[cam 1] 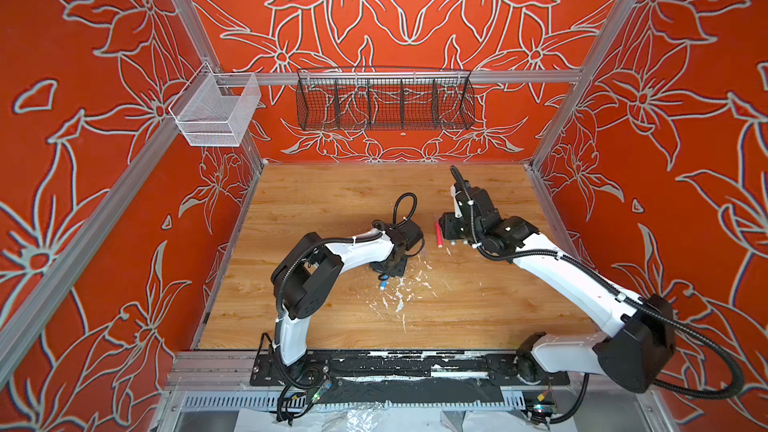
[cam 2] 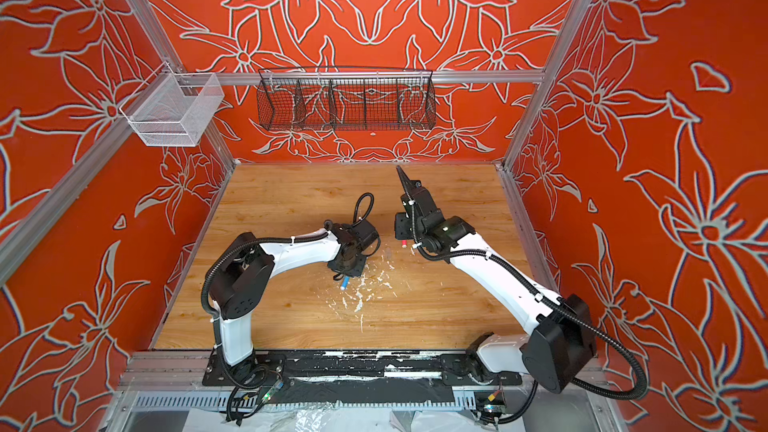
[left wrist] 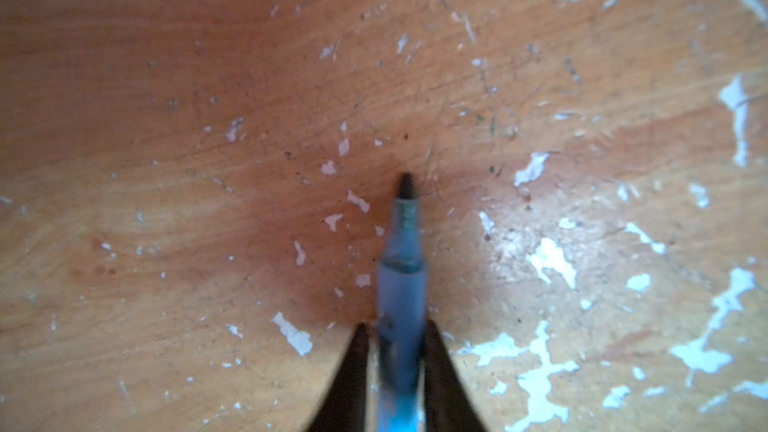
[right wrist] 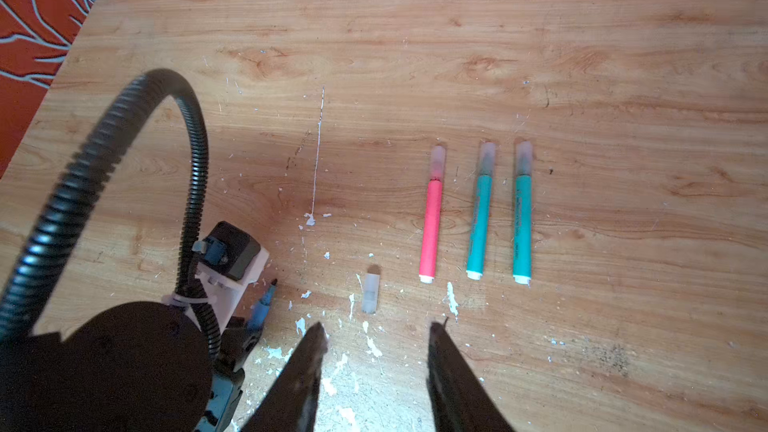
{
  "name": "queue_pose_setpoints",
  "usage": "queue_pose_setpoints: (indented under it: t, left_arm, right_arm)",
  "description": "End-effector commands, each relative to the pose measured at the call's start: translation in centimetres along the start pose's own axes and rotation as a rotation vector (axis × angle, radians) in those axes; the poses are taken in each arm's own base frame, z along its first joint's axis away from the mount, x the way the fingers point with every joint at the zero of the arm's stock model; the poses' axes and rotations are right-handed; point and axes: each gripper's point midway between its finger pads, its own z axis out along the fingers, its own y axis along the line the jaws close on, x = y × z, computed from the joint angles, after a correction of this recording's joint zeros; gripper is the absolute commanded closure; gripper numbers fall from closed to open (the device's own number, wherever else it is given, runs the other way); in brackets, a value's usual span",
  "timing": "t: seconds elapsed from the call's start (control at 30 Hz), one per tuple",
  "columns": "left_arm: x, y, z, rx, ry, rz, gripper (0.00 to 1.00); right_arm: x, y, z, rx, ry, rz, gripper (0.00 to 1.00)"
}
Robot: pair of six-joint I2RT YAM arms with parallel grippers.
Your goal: Insert the pens into the pen caps
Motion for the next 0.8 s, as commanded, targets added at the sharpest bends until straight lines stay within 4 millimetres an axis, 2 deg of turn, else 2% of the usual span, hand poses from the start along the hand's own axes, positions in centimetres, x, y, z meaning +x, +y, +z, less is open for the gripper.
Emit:
queue_pose_setpoints:
  t: [0.0,0.1,0.2,0.37,0.47,0.57,0.77]
  left_arm:
    - [1.1,0.4,-0.2,-0.018,0.063,0.05,0.58]
    - [1.3,0.5,-1.3,-0.009,0.067,0.052,0.51]
    - [1.9,0.7,-2.0,-0.001,0.086,0.049,0.51]
    - [4.1,0.0,-2.1,0.021,0.144,0.057,0.54]
    - [5.1,-0.1,-1.7,0.018,0.168,0.063,0.56]
    - [5.1,0.2,-1.1,0.0,0.16,0.063,0.58]
    - [4.8,-0.2,0.2,-0.009,0.173,0.068,0.72]
  right_arm:
    - [-0.3,-0.5,-0.7,0.02,-0.003,-0.01,0.57]
    - [-0.7,-0.4,-1.0,0.015,-0.012,-0.013,0.57]
    - [-1.0,-0.4,-1.1,0.01,-0.021,-0.011,0.57]
    - [-0.9,-0.7,-1.1,0.018,-0.027,-0.014,0.57]
    - [-0.6,-0.9,-0.9,0.02,-0.025,-0.007,0.57]
    - [-0.5,-0.8,-1.0,0.01,-0.028,-0.001,0.57]
    - [-0.7,-1.0,-1.9,0.007,-0.048,-0.004,0.57]
